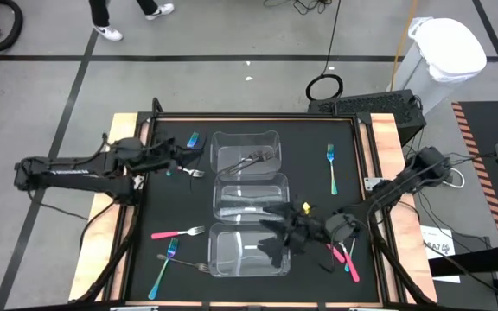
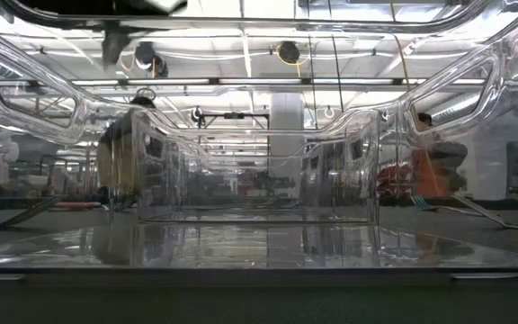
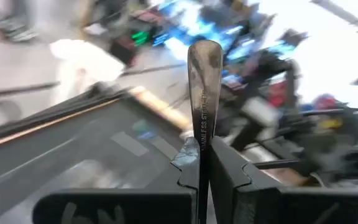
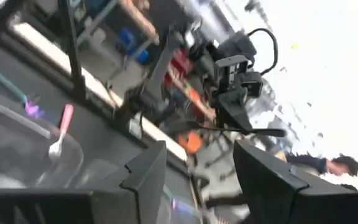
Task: Sort silverware by color (type)
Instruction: Put the top black fork into the top transparent bin
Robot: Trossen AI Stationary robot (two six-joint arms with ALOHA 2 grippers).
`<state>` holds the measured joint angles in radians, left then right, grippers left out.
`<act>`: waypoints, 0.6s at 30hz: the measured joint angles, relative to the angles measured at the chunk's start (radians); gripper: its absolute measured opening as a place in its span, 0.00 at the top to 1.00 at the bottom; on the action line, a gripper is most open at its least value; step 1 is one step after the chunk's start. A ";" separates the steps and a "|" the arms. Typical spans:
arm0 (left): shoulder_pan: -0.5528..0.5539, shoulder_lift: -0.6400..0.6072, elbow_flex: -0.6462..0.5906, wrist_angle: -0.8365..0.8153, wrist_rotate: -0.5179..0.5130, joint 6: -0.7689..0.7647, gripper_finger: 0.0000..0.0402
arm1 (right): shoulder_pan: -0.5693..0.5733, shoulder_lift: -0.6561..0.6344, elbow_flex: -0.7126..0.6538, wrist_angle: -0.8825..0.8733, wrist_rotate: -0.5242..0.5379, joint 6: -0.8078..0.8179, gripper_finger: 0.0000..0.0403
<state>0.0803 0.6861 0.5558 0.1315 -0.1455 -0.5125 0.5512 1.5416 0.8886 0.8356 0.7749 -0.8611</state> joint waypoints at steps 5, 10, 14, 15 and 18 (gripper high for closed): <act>-0.142 0.055 -0.003 0.221 -0.046 0.075 0.97 | -0.047 0.116 0.001 0.259 -0.131 -0.024 0.54; -0.260 0.171 -0.003 0.467 -0.132 0.185 0.97 | -0.070 0.233 0.086 0.272 -0.147 -0.144 0.51; -0.315 0.296 -0.005 0.700 -0.184 0.266 0.97 | -0.067 0.351 0.208 0.250 -0.097 -0.241 0.45; -0.323 0.327 -0.005 0.761 -0.185 0.274 0.97 | -0.067 0.378 0.244 0.255 -0.068 -0.268 0.43; -0.348 0.413 -0.004 0.916 -0.177 0.290 0.97 | -0.066 0.449 0.339 0.268 0.023 -0.353 0.38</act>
<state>-0.2674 1.0995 0.5514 1.0472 -0.3223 -0.2228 0.4850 1.9905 1.2273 1.1039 0.7977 -1.2139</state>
